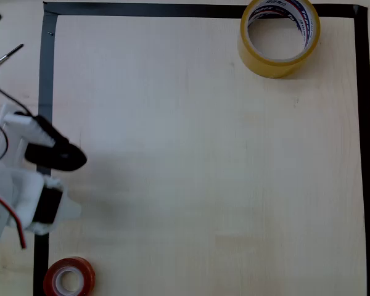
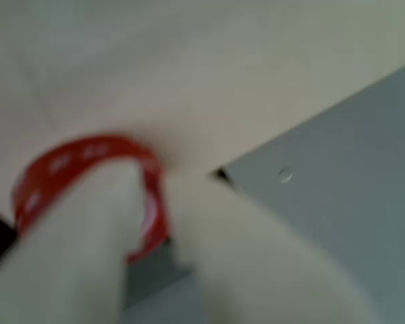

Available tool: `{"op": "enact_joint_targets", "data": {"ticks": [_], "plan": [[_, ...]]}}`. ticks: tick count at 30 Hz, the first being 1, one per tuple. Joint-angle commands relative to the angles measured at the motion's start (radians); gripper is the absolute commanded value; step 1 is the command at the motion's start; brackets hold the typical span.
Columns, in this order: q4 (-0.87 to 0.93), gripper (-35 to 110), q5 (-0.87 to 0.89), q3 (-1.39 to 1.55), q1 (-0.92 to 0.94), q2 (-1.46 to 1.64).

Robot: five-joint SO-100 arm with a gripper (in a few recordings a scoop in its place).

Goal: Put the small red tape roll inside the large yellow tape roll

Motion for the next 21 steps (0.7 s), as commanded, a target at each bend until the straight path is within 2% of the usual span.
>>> {"op": "enact_joint_targets", "data": {"ticks": [1, 9, 21], "plan": [[0.021, 7, -0.120, -0.009, 0.037, 0.123], [0.011, 11, -0.253, 0.035, 0.187, 0.014], [-0.021, 14, -0.164, -0.098, 0.354, -0.293]]}}
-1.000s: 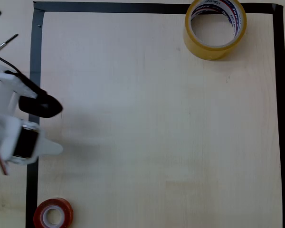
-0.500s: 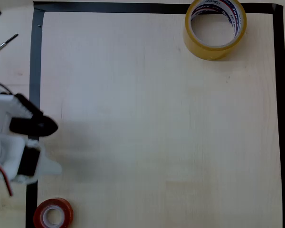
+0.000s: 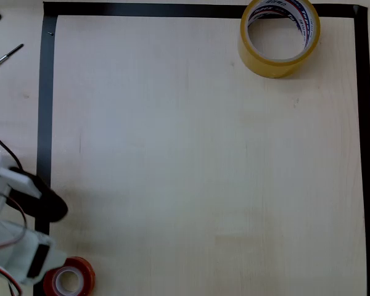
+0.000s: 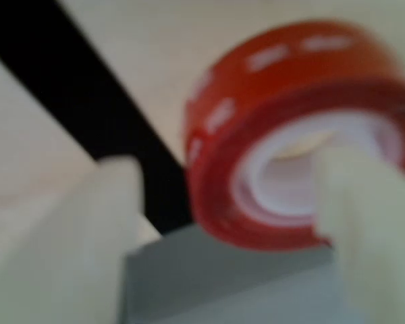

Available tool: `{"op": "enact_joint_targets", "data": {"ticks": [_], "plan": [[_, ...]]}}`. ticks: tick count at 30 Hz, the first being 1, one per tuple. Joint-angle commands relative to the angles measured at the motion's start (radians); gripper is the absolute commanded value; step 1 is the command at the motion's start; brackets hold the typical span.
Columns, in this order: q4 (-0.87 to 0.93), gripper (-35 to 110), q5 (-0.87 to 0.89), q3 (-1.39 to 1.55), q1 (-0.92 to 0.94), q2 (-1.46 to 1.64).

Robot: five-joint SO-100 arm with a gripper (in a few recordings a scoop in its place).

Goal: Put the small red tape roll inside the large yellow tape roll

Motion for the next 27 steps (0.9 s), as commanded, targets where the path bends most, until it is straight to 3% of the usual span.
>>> {"op": "enact_joint_targets", "data": {"ticks": [1, 27], "plan": [[-0.014, 14, 0.023, -0.095, 0.051, -0.012], [-0.075, 14, 0.006, -0.140, 0.104, -0.181]]}}
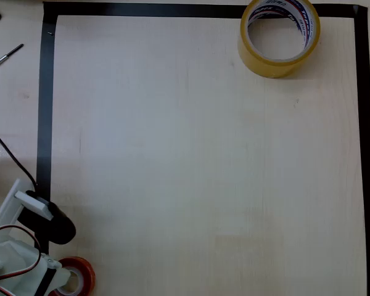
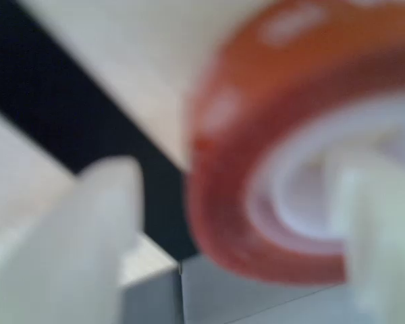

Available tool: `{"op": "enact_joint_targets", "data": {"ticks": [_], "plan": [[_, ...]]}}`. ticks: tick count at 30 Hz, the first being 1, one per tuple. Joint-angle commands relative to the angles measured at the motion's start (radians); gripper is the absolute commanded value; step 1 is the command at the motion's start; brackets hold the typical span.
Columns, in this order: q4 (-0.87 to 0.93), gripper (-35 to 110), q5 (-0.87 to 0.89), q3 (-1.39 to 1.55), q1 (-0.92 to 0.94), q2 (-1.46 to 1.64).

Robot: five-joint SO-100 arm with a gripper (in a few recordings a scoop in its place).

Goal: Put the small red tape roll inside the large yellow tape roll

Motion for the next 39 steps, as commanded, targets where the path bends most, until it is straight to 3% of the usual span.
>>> {"op": "enact_joint_targets", "data": {"ticks": [1, 9, 14, 25, 32, 39], "plan": [[-0.005, 14, -0.018, -0.069, 0.023, -0.002], [-0.020, 13, -0.018, -0.075, 0.037, -0.054], [-0.026, 0, -0.018, -0.075, 0.035, -0.060], [-0.031, 0, -0.018, -0.041, 0.011, 0.052], [0.110, 0, -0.011, -0.003, -0.252, 0.472], [0.146, 0, 0.075, 0.051, -0.612, 0.669]]}}
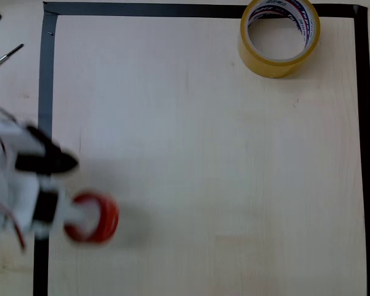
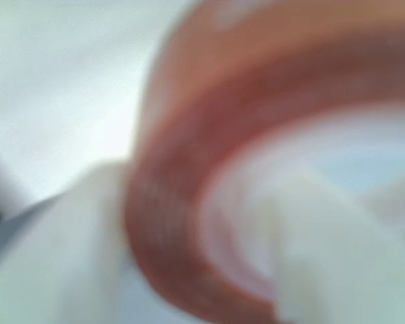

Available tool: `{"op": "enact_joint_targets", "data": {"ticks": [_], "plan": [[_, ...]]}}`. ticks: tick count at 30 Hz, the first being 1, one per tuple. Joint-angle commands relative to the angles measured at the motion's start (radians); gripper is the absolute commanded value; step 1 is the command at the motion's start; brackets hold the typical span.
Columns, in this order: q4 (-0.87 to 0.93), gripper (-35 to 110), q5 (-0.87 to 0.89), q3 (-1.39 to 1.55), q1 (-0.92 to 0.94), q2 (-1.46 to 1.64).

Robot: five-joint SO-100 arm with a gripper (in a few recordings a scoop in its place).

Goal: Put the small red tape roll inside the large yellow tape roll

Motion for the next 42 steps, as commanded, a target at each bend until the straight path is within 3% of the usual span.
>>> {"op": "enact_joint_targets", "data": {"ticks": [1, 7, 12, 27, 42], "plan": [[0.011, 0, 0.049, 0.046, -0.212, 0.201], [-0.109, 0, 0.103, 0.247, -0.569, 0.446], [-0.201, 0, 0.097, 0.164, -0.597, 0.281], [-0.930, 0, 0.101, -0.048, -0.727, -0.179], [-1.097, 0, 0.104, -0.430, -0.744, -0.558]]}}
